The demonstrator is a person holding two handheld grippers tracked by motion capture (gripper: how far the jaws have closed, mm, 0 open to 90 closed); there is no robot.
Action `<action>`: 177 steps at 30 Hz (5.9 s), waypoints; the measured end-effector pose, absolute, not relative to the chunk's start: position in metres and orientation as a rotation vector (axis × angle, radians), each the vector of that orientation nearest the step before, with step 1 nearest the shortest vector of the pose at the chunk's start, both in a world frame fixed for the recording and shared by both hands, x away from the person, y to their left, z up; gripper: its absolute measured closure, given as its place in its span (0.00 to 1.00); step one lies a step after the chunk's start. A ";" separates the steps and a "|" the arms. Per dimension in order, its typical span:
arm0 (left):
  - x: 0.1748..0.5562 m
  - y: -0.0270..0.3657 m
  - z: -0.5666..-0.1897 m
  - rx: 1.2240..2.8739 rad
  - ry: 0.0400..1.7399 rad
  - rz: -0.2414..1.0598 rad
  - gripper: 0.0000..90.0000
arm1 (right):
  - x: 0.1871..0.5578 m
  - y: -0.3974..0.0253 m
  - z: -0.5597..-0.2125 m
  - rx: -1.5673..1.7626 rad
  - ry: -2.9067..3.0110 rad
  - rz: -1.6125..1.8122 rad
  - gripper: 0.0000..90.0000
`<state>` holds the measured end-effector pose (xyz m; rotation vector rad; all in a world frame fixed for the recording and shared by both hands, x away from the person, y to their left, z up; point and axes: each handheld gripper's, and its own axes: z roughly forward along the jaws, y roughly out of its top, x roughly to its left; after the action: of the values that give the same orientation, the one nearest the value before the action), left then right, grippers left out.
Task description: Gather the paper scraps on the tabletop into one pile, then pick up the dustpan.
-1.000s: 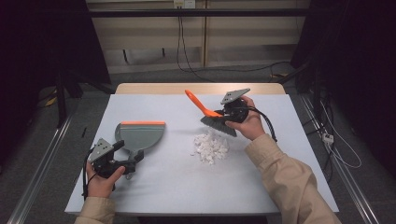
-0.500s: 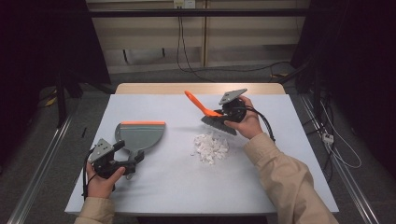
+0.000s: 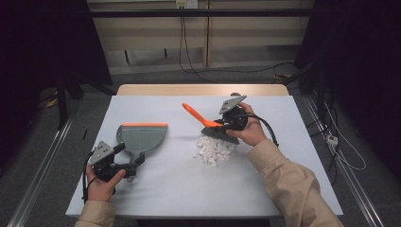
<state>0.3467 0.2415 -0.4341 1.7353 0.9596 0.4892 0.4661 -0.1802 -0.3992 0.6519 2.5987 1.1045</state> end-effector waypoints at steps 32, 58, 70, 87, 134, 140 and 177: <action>0.344 0.243 -0.433 1.740 0.957 0.472 0.06 | 0.417 -0.205 -0.419 1.273 2.239 1.106 0.79; 0.349 0.234 -0.435 1.748 1.054 0.427 0.05 | 0.419 -0.192 -0.411 1.308 2.138 1.135 0.79; 0.349 0.237 -0.435 1.762 1.128 0.465 0.09 | 0.416 -0.194 -0.411 1.312 2.129 1.143 0.79; 0.347 0.238 -0.441 1.800 1.259 0.441 0.24 | 0.414 -0.198 -0.409 1.313 2.114 1.158 0.79; 0.351 0.236 -0.419 2.010 1.175 0.415 0.70 | 0.414 -0.202 -0.404 1.293 2.108 1.158 0.79; 0.345 0.226 -0.416 2.048 1.085 0.387 0.70 | 0.416 -0.202 -0.402 1.294 2.106 1.151 0.79; 0.329 0.199 -0.419 2.308 0.751 0.209 0.70 | 0.424 -0.204 -0.407 1.313 2.108 1.101 0.79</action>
<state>0.3285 0.1988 -0.4193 2.3081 0.7506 0.2089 0.4236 -0.2043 -0.4075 1.3125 2.1080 1.1005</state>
